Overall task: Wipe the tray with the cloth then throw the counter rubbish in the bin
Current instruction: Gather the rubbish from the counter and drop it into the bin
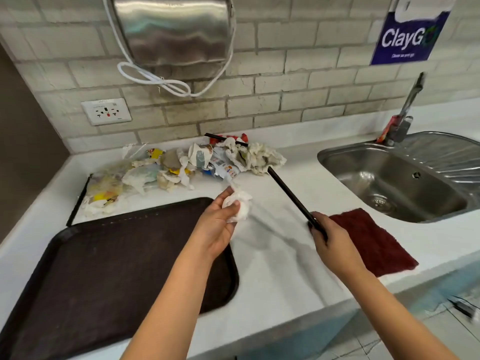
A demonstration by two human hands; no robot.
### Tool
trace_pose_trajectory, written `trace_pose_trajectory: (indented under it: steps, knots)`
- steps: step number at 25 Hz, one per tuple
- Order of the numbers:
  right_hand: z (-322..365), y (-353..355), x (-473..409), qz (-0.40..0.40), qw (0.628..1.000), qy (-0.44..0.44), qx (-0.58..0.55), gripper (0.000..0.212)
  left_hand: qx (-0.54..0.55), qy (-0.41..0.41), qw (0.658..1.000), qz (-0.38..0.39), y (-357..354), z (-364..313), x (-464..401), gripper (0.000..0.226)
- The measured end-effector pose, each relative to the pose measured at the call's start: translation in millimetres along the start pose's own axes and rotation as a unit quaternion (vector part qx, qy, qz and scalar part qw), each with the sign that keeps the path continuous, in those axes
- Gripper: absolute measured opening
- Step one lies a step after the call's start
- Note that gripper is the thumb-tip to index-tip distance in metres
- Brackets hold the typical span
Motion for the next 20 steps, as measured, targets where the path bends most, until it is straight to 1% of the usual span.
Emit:
trace_pose_trajectory:
  steps: [3,7,9,12,14,15,18,19,20]
  knots:
    - [-13,25,40,0.008,0.999,0.023,-0.024,0.038,-0.029,0.011,1.000,0.002,-31,33,33,0.031]
    - [-41,51,103,0.002,0.998,0.024,-0.066,0.036,-0.077,0.045,0.996,-0.008,-56,86,82,0.018]
    - [-57,58,130,0.002,0.995,0.016,-0.095,0.037,-0.072,0.063,0.995,-0.016,-62,111,102,0.017]
    - [-95,62,181,0.028,0.992,-0.009,-0.124,0.041,-0.048,0.107,0.993,-0.013,-73,161,135,0.021]
    - [-128,59,223,0.040,0.991,-0.050,-0.117,0.036,-0.056,0.160,0.985,-0.011,-72,201,156,0.026]
    - [-148,56,244,0.044,0.990,-0.078,-0.112,0.034,-0.064,0.194,0.979,-0.023,-67,225,163,0.027]
    - [-212,48,314,0.058,0.978,-0.191,-0.065,0.036,-0.121,0.298,0.944,-0.071,-34,301,182,0.035]
    - [-235,47,341,0.074,0.967,-0.241,-0.029,0.037,-0.144,0.327,0.930,-0.081,-22,325,187,0.038]
    - [-255,45,369,0.099,0.948,-0.302,0.010,0.040,-0.166,0.352,0.917,-0.087,-12,346,191,0.038]
Point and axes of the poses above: each hand's wrist, its own x-axis away from the middle knuckle, its own y-axis out of the back of the hand, z = x × y, the point moved 5 cm from there along -x, towards the middle knuckle, and after that the axes turned 14 degrees about -x, right-handed, at the moved point
